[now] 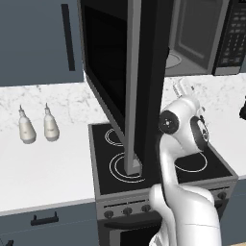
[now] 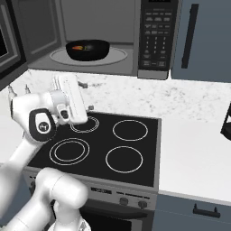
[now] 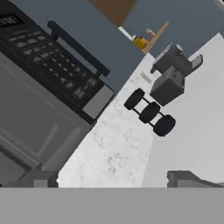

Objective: Pick the bell pepper from the sink and place it in the bowl. Then pick the bowl and place it in the microwave. Then close the microwave door and press the start button.

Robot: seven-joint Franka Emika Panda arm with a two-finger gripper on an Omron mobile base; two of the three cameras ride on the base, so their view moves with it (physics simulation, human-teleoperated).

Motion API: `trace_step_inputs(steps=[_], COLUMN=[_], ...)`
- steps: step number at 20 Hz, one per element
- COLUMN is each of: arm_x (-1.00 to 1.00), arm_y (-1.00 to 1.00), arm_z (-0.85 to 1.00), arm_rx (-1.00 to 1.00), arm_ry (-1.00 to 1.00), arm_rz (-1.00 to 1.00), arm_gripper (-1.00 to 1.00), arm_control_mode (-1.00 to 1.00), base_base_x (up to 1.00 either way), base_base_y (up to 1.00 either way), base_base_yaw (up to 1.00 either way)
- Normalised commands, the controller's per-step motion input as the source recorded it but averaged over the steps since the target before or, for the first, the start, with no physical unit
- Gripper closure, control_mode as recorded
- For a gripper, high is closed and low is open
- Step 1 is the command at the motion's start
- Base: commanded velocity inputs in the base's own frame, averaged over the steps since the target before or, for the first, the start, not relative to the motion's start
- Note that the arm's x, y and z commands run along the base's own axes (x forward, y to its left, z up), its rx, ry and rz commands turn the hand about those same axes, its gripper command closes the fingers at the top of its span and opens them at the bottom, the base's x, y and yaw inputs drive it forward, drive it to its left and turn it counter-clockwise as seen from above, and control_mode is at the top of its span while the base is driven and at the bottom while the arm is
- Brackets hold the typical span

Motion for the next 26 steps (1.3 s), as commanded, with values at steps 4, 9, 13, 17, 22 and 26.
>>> trace_step_inputs(steps=[4, 9, 13, 17, 22, 26], arm_x=[-0.05, -0.01, 0.00, -0.13, -0.21, -0.13], arm_y=[0.07, 0.03, 0.11, 0.46, 0.50, 0.67], arm_z=[-0.17, -0.12, -0.01, 0.00, -0.06, -0.08], arm_rx=[-0.21, -0.14, -0.10, -0.10, -0.08, -0.07], arm_ry=[-0.02, 0.00, -0.02, -0.10, -0.14, -0.10], arm_rz=[-0.27, -0.22, -0.10, -0.07, -0.04, 0.00], arm_gripper=[-1.00, -1.00, -1.00, -1.00, -1.00, -1.00], arm_control_mode=[-1.00, -1.00, -1.00, -1.00, -1.00, -1.00], base_base_x=[0.00, 0.00, 0.00, 0.00, 0.00, 0.00], base_base_y=[0.00, 0.00, 0.00, 0.00, 0.00, 0.00], base_base_yaw=[0.00, 0.00, 0.00, 0.00, 0.00, 0.00])
